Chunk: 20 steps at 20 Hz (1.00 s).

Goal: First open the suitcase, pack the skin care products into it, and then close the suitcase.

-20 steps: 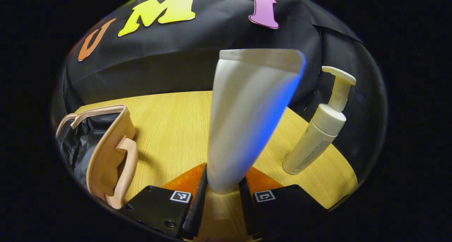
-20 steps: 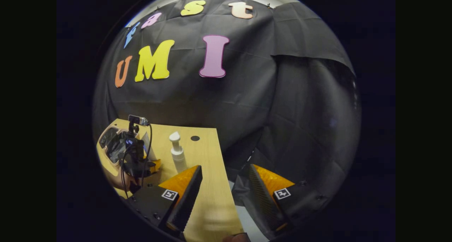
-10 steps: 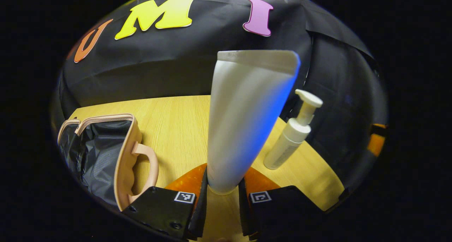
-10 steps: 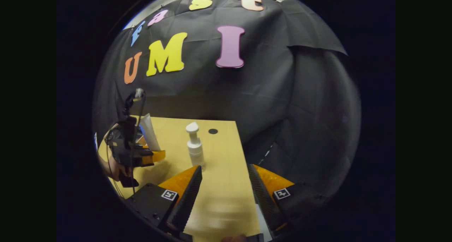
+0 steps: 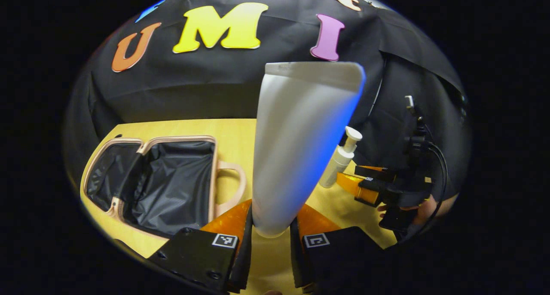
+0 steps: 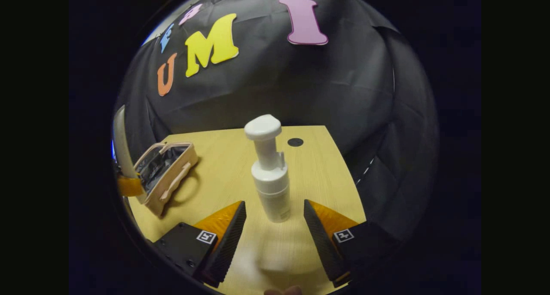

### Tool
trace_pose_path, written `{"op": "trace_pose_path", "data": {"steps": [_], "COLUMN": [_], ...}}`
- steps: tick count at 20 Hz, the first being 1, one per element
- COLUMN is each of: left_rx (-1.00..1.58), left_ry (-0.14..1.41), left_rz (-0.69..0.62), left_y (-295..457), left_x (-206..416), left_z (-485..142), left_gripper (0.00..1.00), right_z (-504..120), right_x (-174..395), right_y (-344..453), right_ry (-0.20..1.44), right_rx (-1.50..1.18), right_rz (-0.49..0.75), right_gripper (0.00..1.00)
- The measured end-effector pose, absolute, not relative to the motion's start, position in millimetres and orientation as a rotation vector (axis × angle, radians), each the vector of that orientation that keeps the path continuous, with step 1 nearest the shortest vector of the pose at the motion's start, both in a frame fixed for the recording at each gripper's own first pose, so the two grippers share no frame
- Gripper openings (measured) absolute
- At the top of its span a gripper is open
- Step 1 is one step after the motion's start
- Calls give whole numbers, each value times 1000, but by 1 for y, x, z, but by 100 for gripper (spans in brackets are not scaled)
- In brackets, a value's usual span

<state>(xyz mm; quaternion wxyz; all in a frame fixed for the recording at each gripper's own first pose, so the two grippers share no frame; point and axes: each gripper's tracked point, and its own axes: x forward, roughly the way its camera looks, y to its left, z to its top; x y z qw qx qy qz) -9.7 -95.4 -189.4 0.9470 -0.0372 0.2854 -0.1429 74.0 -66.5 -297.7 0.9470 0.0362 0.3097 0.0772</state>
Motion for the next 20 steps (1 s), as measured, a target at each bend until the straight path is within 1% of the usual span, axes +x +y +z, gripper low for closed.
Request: {"op": "trace_pose_path", "data": {"steps": [6, 9, 10, 11, 12, 13, 14, 17, 19, 20], "left_rx": [-120, -131, -141, -153, -167, -180, -201, -287, -282, -272], "left_ry": [603, 605, 612, 623, 644, 663, 684, 721, 776, 832], "left_rz": [-126, -91, -95, -100, -115, -130, -147, -183, -227, -267], "left_y": [-14, 19, 28, 36, 43, 51, 57, 75, 88, 91], "left_x": [-21, -22, -24, -23, -22, -20, -18, -5, 7, 10], "left_z": [-185, -179, -178, -179, -182, -185, -187, -187, -192, -199], "left_gripper": [42, 42, 42, 42, 42, 42, 42, 42, 42, 42], "right_z": [-327, -333, -333, -337, -332, -331, -327, -301, -276, -263], "right_x": [97, 102, 106, 109, 107, 105, 104, 94, 81, 72], "right_y": [-55, -54, -54, -53, -54, -54, -52, -46, -39, -37], "right_ry": [687, 695, 694, 694, 694, 699, 701, 682, 673, 668], "right_rx": [90, 59, 56, 51, 38, 28, 35, 58, 91, 106], "right_rz": [170, 162, 157, 148, 144, 142, 144, 143, 159, 172], "right_gripper": [80, 68, 66, 53, 53, 49, 50, 47, 46, 46]}}
